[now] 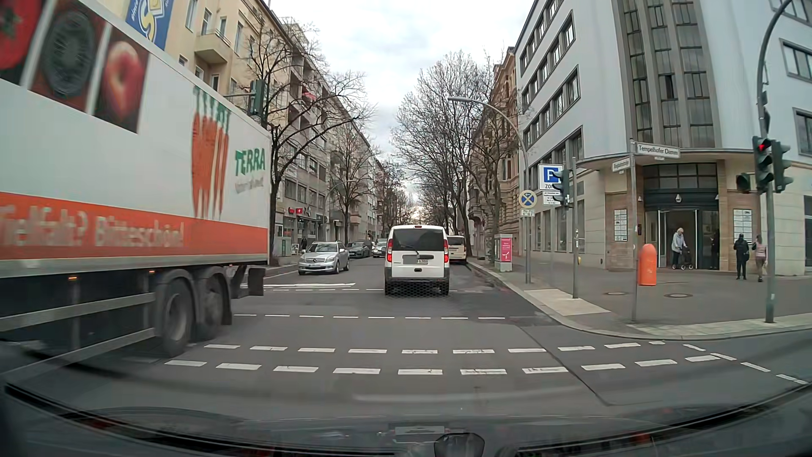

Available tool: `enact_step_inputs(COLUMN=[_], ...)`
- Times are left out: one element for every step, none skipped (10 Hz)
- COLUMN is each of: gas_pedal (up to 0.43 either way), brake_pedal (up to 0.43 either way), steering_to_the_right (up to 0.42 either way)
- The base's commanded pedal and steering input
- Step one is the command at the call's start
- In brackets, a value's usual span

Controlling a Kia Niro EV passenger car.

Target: Follow the waypoints while adhering to traffic rules and regulations

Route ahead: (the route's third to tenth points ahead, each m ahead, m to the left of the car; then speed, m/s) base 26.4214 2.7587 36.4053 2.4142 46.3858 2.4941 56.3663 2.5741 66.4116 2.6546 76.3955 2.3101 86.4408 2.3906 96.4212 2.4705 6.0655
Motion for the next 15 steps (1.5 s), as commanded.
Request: enact_step_inputs(gas_pedal=[0.0,0.0,0.0,0.0,0.0,0.0,0.0,0.0,0.0,0.0,0.0,0.0,0.0,0.0,0.0], brake_pedal=[0.018,0.012,0.012,0.012,0.012,0.018,0.03,0.055,0.067,0.067,0.067,0.055,0.043,0.024,0.012], steering_to_the_right=[-0.003,-0.003,-0.004,-0.004,-0.004,-0.004,-0.004,-0.004,-0.004,-0.004,-0.004,-0.004,-0.004,-0.004,-0.004])
